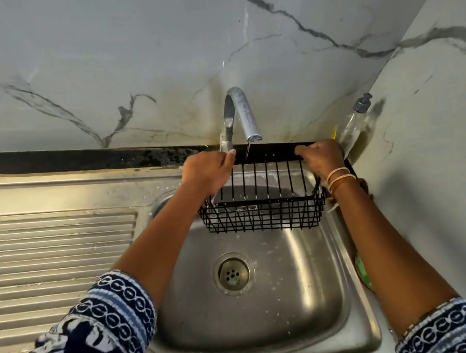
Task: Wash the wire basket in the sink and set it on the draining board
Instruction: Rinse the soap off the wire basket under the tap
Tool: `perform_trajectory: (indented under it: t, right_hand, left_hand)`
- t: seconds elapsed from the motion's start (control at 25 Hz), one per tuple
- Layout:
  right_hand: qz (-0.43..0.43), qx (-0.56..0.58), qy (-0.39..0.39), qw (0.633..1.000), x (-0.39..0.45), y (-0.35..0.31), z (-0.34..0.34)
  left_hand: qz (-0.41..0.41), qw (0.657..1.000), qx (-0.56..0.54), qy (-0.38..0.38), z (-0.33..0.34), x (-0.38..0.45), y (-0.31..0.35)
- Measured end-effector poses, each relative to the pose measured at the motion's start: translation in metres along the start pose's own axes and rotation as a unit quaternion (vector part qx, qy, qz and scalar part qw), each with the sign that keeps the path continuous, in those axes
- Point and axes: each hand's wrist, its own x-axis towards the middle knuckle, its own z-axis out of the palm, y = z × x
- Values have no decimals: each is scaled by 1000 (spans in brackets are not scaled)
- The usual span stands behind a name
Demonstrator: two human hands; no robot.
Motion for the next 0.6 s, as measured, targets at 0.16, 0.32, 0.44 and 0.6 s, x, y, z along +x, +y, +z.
perform_trajectory:
  t: [0.16, 0.32, 0.44, 0.6]
  right_hand:
    - [94, 77, 7, 993, 4, 20, -14]
    - [224, 207, -11, 952, -3, 39, -21]
    - [260, 195, -41, 945, -11, 52, -12]
    - [234, 115, -56, 964, -21, 52, 8]
  left_hand:
    - [-101, 944, -312, -25, 0, -5, -23]
    - [-182, 794, -576, -71, 14, -15, -23]
    - [-256, 732, -626, -74, 18, -22, -21]
    - [-321, 642, -696, -27, 11, -28, -19]
